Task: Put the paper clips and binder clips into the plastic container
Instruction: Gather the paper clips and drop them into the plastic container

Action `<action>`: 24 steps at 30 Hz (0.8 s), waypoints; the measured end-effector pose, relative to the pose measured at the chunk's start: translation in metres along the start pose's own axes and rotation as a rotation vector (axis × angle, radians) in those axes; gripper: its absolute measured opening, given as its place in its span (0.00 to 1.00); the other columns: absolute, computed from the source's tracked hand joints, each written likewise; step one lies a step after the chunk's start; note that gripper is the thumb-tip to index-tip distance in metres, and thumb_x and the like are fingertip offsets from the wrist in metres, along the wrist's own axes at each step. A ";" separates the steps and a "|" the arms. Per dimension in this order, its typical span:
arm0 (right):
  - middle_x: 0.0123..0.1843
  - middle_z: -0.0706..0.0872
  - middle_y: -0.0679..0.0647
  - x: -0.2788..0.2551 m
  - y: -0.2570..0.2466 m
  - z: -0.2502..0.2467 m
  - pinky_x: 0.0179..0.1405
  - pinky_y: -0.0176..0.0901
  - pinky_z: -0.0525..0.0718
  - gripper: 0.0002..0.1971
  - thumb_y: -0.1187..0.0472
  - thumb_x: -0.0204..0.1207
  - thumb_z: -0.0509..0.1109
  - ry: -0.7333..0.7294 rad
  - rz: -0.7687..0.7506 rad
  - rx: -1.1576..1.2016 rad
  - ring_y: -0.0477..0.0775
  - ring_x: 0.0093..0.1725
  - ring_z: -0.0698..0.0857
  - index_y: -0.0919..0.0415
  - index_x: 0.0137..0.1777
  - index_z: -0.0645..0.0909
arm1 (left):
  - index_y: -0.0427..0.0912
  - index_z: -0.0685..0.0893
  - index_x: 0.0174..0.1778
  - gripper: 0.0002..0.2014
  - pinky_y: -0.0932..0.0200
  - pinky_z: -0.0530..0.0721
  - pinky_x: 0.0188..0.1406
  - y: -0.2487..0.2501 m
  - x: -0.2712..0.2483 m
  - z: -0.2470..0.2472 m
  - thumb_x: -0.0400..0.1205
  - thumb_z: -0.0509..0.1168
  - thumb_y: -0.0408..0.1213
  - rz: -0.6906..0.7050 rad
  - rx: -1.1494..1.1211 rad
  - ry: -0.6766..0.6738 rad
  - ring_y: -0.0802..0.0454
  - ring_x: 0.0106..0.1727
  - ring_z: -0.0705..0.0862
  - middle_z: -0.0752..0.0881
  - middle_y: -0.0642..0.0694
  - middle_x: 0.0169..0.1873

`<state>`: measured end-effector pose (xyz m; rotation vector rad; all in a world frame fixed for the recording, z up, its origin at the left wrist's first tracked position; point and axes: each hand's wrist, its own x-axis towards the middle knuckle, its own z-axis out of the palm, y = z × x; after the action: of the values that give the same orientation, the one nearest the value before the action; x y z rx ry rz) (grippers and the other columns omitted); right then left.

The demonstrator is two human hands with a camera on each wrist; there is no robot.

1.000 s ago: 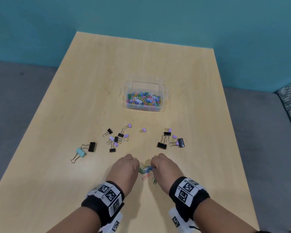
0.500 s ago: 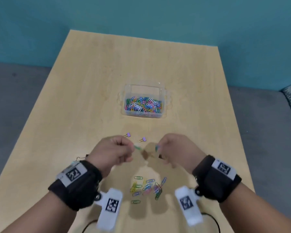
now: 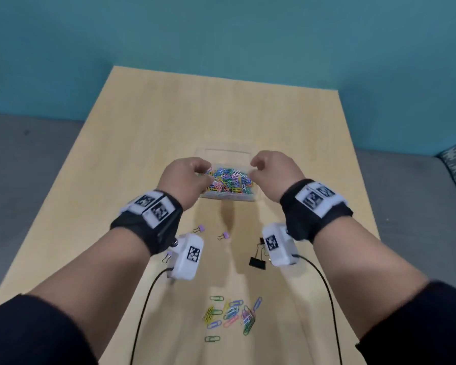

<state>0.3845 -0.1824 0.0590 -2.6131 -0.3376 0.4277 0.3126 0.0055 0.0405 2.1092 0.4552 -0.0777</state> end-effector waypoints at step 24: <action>0.56 0.68 0.51 -0.222 0.033 0.149 0.51 0.45 0.78 0.16 0.66 0.75 0.63 -0.115 -0.051 -0.023 0.54 0.54 0.69 0.50 0.61 0.74 | 0.51 0.79 0.59 0.15 0.57 0.79 0.45 -0.092 -0.205 0.096 0.76 0.67 0.36 0.136 0.434 -0.198 0.51 0.48 0.73 0.70 0.51 0.49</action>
<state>0.1322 -0.2186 -0.0296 -2.6016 -0.4492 0.5607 0.1018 -0.0887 -0.0396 2.5194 0.1851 -0.3285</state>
